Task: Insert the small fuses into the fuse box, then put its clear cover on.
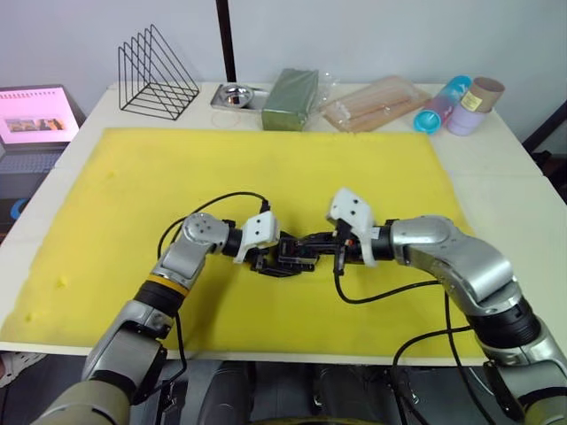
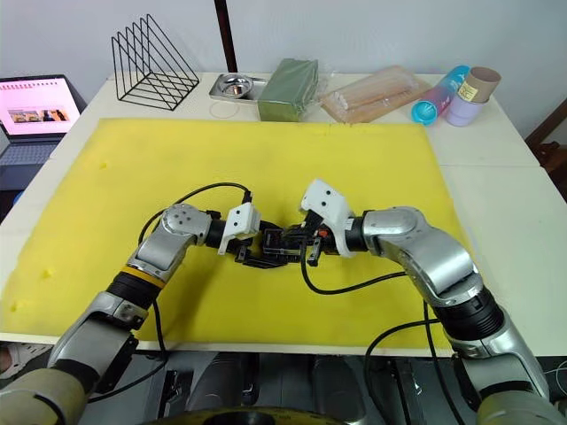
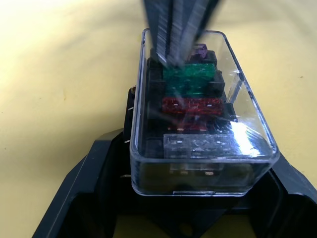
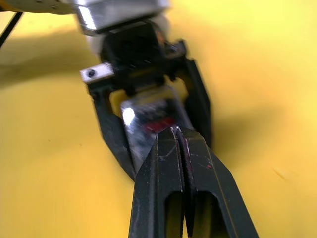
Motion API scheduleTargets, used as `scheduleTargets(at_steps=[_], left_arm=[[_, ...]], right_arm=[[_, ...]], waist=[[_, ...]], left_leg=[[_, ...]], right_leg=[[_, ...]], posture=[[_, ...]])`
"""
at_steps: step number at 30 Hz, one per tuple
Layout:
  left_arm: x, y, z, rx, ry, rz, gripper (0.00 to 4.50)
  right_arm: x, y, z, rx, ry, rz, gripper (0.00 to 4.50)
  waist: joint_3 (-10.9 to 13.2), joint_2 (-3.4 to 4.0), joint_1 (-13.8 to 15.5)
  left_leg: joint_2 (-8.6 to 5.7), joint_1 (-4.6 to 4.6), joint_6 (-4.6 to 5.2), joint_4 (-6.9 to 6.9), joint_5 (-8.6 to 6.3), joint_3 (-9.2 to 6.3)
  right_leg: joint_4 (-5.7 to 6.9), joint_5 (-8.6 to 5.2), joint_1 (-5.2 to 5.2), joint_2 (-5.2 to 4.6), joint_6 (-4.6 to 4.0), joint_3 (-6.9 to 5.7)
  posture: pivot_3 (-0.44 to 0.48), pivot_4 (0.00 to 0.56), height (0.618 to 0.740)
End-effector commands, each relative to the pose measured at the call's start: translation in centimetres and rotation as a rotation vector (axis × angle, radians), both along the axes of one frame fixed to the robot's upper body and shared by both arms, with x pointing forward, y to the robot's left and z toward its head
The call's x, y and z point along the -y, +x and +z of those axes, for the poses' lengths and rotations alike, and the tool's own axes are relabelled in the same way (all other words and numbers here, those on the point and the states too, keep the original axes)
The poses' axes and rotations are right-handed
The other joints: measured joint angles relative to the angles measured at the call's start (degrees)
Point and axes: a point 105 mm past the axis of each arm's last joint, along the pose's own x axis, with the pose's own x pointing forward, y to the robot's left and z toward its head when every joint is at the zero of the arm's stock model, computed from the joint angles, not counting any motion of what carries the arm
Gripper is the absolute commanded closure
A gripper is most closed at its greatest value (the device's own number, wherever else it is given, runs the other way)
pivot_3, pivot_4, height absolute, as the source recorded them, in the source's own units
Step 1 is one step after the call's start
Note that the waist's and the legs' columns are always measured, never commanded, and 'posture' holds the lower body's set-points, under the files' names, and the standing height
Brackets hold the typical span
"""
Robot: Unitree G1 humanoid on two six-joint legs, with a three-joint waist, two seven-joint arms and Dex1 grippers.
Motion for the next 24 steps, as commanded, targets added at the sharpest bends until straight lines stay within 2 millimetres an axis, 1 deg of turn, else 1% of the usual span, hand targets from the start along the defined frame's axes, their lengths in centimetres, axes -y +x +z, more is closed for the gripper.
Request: scheduleTargets(at_steps=[1,2,3,4,6,8,10,14,17,21,24], left_arm=[[-0.8,-0.7,1.0,0.003,-0.003,-0.020,0.44],[-1.8,-1.1,1.5,-0.007,0.011,-0.016,0.12],[-2.5,-1.4,1.8,-0.014,0.022,-0.015,0.00],[-3.4,-1.8,2.2,-0.016,0.031,-0.014,0.00],[-4.7,-2.4,3.3,-0.023,0.031,0.014,0.00],[-6.5,-2.9,5.1,-0.038,0.022,0.062,0.00],[-8.0,-3.4,6.3,-0.037,0.039,0.103,0.00],[-11.1,-3.7,8.5,-0.003,0.087,0.202,0.00],[-12.3,-4.2,9.4,-0.008,0.102,0.243,0.00],[-14.4,-5.3,10.3,-0.023,0.146,0.326,0.00],[-15.2,-6.2,10.2,-0.043,0.175,0.335,0.00]], right_arm=[[0.5,-0.4,2.5,0.082,0.016,0.011,4.28],[1.3,-0.6,2.8,0.103,-0.012,0.004,4.05],[1.9,-0.7,3.0,0.117,-0.034,0.000,3.83],[2.5,-1.0,3.3,0.120,-0.050,-0.003,3.54],[3.5,-1.5,3.8,0.118,-0.057,-0.012,2.79],[4.9,-2.5,4.3,0.115,-0.076,-0.019,2.11],[6.3,-3.2,4.4,0.118,-0.112,-0.036,1.50],[8.8,-4.9,4.5,0.100,-0.191,-0.057,0.05],[9.9,-5.8,4.7,0.085,-0.219,-0.057,0.02],[12.2,-7.0,5.4,0.063,-0.264,-0.096,0.02],[12.6,-7.5,5.6,0.061,-0.271,-0.099,0.02]], waist=[[0.0,0.01,-0.1],[0.0,0.03,-0.2],[0.0,0.04,-0.2],[0.1,0.02,-0.2],[0.1,0.01,-0.2],[0.1,-0.03,0.0],[0.2,-0.09,0.1],[0.2,-0.13,0.1],[0.2,-0.18,0.0],[0.3,-0.21,0.0],[0.3,-0.23,0.0]], left_leg=[[0.00,-0.01,0.00,-0.01,0.00,0.00],[0.00,-0.01,0.00,-0.04,0.00,0.01],[0.00,-0.02,0.00,-0.10,0.00,0.04],[0.01,-0.04,0.00,-0.14,0.00,0.04],[0.03,-0.05,0.00,-0.27,0.00,0.04],[0.07,0.00,-0.01,-0.39,0.01,0.04],[0.13,-0.02,-0.01,-0.45,0.01,0.01],[0.11,0.02,-0.01,-0.47,0.01,0.09],[0.12,0.06,-0.01,-0.50,0.01,0.13],[0.20,0.09,-0.01,-0.57,0.01,0.21],[0.28,0.10,-0.01,-0.60,0.01,0.25]], right_leg=[[0.00,0.00,-0.02,0.00,0.00,0.00],[0.00,0.00,-0.05,0.00,0.00,0.02],[0.00,0.00,-0.08,0.00,0.00,0.05],[0.00,0.00,-0.13,-0.01,0.00,0.06],[-0.03,-0.03,-0.19,-0.01,-0.05,0.06],[-0.03,-0.05,-0.22,-0.03,-0.09,0.05],[-0.04,-0.08,-0.23,-0.04,-0.14,0.03],[-0.10,-0.11,-0.18,-0.11,-0.15,0.04],[-0.12,-0.11,-0.19,-0.10,-0.15,0.05],[-0.14,-0.16,-0.21,-0.09,-0.21,0.06],[-0.14,-0.17,-0.23,-0.04,-0.23,0.07]], posture=[[0.000,0.150,0.740],[0.000,0.150,0.740],[0.000,0.150,0.740],[0.000,0.150,0.740],[0.000,0.150,0.740],[0.000,0.150,0.740],[0.000,0.150,0.740],[0.000,0.150,0.740],[0.000,0.150,0.740],[0.000,0.150,0.740],[0.000,0.150,0.740]])
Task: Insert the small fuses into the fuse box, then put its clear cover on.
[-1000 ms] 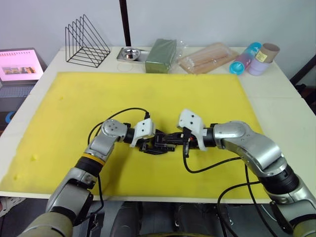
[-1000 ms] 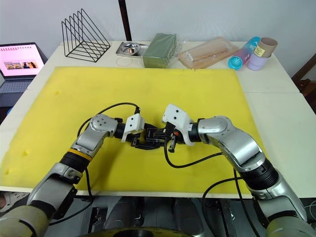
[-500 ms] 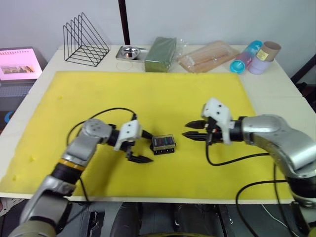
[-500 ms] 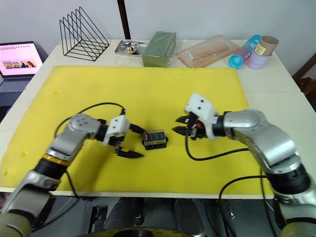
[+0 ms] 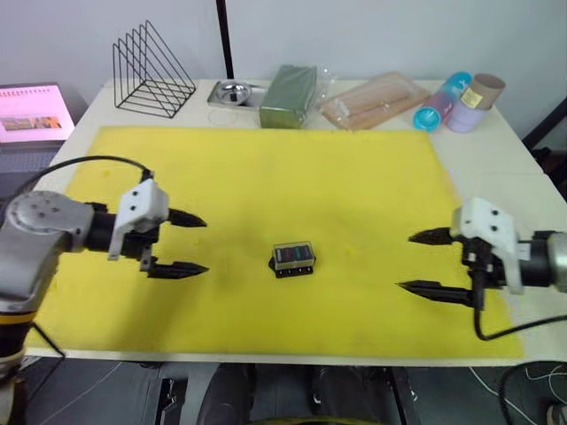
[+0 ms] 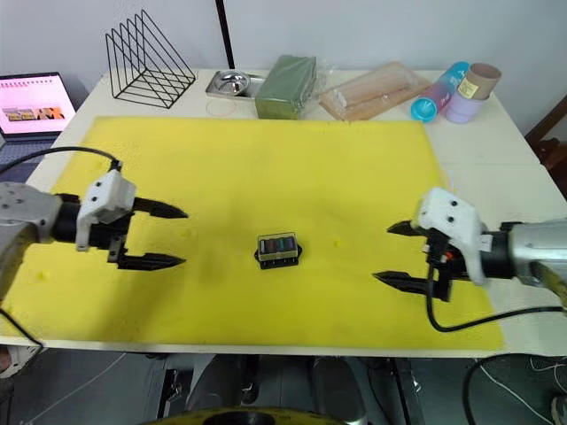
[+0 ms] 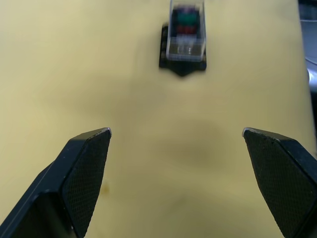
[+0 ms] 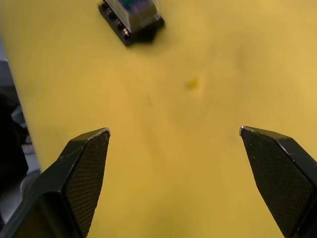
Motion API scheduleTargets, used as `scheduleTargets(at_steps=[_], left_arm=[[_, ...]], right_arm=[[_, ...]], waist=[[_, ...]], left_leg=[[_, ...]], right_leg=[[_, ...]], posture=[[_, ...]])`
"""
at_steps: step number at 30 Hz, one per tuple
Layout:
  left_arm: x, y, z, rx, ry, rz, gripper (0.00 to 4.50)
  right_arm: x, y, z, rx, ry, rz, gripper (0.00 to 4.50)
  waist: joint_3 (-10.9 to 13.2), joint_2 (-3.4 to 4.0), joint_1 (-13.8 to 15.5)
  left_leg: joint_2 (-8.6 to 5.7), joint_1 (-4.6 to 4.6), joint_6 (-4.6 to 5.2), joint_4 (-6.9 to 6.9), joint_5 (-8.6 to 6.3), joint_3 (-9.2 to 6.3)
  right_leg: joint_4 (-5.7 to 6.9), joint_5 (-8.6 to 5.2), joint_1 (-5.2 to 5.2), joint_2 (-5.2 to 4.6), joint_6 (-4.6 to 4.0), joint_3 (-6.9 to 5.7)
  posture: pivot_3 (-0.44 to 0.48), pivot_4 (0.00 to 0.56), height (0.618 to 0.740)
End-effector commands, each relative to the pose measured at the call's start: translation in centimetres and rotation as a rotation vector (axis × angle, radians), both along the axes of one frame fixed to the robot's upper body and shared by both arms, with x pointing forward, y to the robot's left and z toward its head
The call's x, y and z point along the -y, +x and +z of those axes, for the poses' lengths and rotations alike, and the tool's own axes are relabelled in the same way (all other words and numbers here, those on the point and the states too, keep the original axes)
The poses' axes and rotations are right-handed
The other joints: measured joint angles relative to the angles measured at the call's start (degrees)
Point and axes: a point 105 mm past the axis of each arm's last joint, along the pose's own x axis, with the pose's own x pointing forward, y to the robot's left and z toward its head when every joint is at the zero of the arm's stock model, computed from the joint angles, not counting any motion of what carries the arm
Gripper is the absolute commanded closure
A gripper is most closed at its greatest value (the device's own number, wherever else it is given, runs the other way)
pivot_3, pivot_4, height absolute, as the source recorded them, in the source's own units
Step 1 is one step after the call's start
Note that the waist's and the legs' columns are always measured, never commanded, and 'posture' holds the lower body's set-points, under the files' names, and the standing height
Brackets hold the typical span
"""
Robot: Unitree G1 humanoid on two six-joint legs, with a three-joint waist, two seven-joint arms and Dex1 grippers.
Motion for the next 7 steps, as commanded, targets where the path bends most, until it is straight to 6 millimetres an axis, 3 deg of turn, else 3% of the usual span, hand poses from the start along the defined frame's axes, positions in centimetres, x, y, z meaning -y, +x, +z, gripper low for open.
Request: scheduleTargets(at_steps=[1,7], left_arm=[[-0.20,-0.73,1.21,0.035,0.011,-0.008,0.00],[-0.26,-0.58,1.35,0.045,-0.005,0.016,0.00]], right_arm=[[0.05,-0.49,1.25,0.054,-0.024,0.027,0.02],[-0.39,-0.37,1.02,0.060,-0.014,0.037,0.02]], waist=[[0.0,0.00,0.0],[0.0,-0.03,0.2]], left_leg=[[0.01,0.04,0.00,0.00,0.00,0.02],[0.05,0.04,-0.01,0.02,0.00,0.19]], right_leg=[[0.00,-0.06,0.04,0.00,-0.10,0.00],[-0.01,-0.12,0.02,-0.01,-0.21,0.03]], posture=[[0.000,0.150,0.740],[0.000,0.150,0.740]])
